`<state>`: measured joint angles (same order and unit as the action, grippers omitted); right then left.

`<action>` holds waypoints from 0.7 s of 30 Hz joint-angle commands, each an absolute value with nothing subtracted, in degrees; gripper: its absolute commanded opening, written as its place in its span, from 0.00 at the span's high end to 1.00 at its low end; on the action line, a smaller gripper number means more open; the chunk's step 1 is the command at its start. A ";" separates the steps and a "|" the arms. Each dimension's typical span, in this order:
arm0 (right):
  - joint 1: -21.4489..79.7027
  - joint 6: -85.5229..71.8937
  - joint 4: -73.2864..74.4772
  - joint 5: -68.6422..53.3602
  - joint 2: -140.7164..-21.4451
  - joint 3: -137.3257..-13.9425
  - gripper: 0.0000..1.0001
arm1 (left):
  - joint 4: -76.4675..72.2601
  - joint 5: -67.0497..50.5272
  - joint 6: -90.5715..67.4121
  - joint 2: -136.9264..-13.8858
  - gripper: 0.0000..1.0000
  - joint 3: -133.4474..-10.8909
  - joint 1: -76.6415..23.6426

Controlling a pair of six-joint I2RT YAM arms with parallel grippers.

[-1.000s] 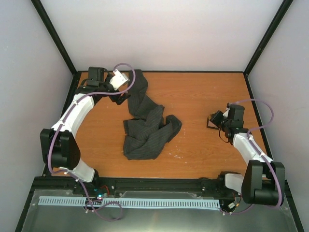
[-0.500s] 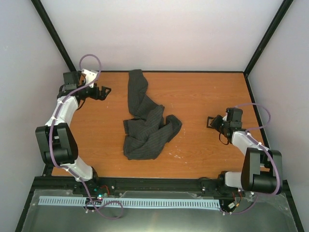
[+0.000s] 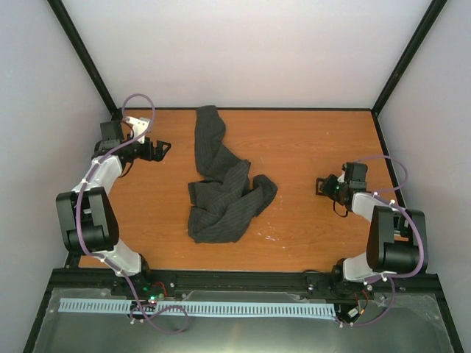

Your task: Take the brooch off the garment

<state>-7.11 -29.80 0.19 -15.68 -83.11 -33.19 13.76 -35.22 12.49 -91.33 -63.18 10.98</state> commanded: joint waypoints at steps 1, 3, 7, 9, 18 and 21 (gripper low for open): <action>-7.65 -29.28 -1.22 -16.20 -83.71 -34.93 0.95 | 10.94 -36.52 11.44 -89.38 0.00 -62.94 11.26; -7.71 -29.20 -1.44 -16.29 -84.06 -34.98 0.94 | 10.92 -36.85 11.18 -89.33 0.00 -62.93 11.25; -7.81 -28.76 -0.94 -16.70 -85.21 -35.51 0.83 | 10.81 -37.75 11.06 -89.30 0.00 -62.85 11.31; -7.81 -28.43 0.31 -15.99 -85.15 -35.97 0.68 | 10.75 -37.99 11.15 -89.28 0.00 -62.78 11.31; -7.79 -26.50 6.24 -7.43 -75.47 -36.77 0.10 | 7.44 -37.20 10.67 -89.36 0.00 -63.38 11.25; -7.77 -26.47 6.77 -3.62 -72.83 -36.94 0.00 | 6.39 -36.83 10.06 -89.67 0.00 -63.89 11.29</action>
<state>-7.49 -27.33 5.28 -9.96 -76.20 -35.29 9.91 -36.62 11.57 -90.74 -62.61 10.98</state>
